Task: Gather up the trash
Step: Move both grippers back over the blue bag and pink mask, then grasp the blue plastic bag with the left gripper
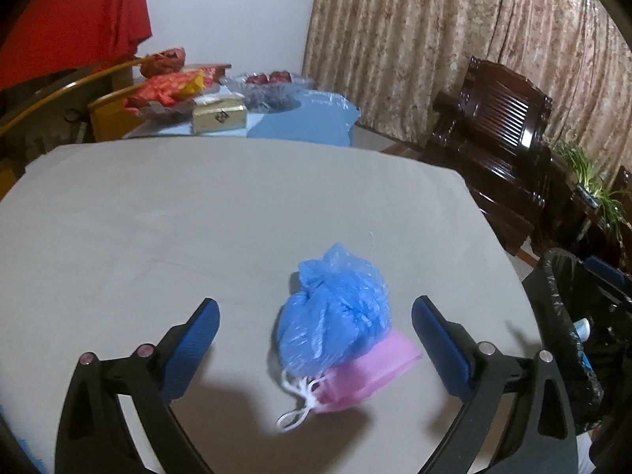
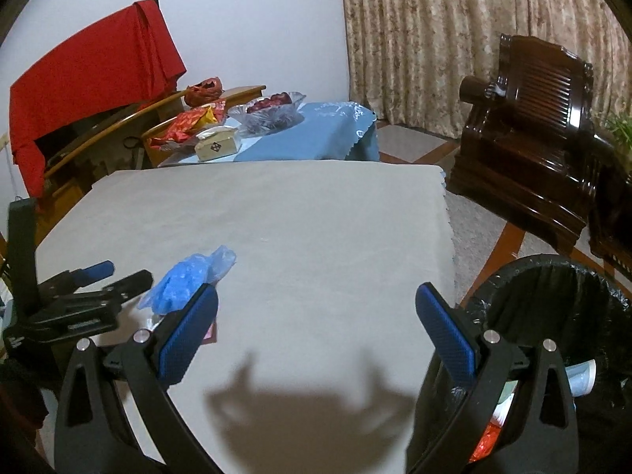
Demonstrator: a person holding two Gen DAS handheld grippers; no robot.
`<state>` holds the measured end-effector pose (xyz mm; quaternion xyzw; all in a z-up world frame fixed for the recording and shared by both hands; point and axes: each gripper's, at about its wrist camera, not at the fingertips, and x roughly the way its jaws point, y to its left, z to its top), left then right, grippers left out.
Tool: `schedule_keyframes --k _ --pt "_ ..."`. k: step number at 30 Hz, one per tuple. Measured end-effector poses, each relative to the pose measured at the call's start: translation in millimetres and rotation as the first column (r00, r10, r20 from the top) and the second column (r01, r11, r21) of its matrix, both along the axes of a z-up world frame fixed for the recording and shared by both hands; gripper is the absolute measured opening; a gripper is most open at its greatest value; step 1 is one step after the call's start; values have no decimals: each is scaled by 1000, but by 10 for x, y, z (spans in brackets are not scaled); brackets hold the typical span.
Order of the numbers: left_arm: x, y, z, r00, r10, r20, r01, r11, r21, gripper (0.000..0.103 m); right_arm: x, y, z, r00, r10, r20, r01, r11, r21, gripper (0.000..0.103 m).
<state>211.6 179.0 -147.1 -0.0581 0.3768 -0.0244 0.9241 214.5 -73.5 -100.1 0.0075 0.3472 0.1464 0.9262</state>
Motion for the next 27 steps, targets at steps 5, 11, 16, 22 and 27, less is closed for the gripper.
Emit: schedule_keyframes --k 5,11,16,22,27 --pt "218 -109 -181 999 -24 -48 23 1000 -3 91 72 -16 -75 1000 -5 -16 5 1000 -5 97" --pt "376 -176 -340 993 -52 -104 50 999 -19 73 112 -4 -131 1000 4 -22 -5 1000 -13 97" --pt "392 -214 -343 992 -71 -104 68 997 -34 50 120 7 -141 1000 5 -23 -6 1000 -16 97" --pt "352 -220 -216 994 -88 -68 86 996 -35 32 116 3 -133 1000 6 -22 -6 1000 -13 97" --pt "280 -144 -30 998 -64 -15 63 997 -48 29 103 21 -133 1000 16 -6 -16 1000 -19 97"
